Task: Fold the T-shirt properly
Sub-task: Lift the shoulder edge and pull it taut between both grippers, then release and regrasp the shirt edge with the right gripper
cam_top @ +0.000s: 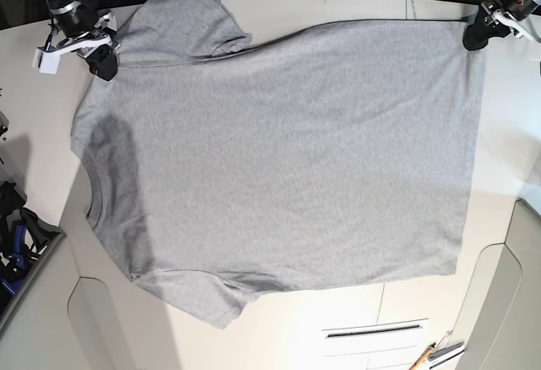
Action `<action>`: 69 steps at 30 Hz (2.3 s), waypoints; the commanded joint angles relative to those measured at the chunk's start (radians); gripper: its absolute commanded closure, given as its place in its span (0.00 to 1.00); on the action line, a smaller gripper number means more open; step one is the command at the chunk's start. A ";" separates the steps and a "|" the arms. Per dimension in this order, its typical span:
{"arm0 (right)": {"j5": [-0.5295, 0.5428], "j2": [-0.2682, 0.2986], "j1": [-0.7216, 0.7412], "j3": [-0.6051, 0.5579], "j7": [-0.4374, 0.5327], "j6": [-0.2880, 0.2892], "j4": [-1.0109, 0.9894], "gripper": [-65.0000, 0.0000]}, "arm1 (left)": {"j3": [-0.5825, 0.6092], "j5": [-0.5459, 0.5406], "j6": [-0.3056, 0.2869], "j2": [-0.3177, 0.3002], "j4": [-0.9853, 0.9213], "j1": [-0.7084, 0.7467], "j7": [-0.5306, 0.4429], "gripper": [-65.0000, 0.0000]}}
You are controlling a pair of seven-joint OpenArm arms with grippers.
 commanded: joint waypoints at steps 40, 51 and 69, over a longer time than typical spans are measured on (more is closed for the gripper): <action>-0.162 0.110 0.256 -0.191 0.024 -0.019 -0.080 1.00 | 0.068 0.386 0.066 -0.048 0.153 -0.222 -0.249 1.00; -0.164 0.110 0.256 -0.191 0.014 -0.021 -0.085 1.00 | 0.068 0.424 0.093 -0.048 0.153 -0.238 -0.272 0.88; -0.039 0.090 0.055 0.055 -0.224 0.024 0.283 0.53 | 0.067 0.406 0.067 -0.103 0.154 -0.238 -0.258 0.57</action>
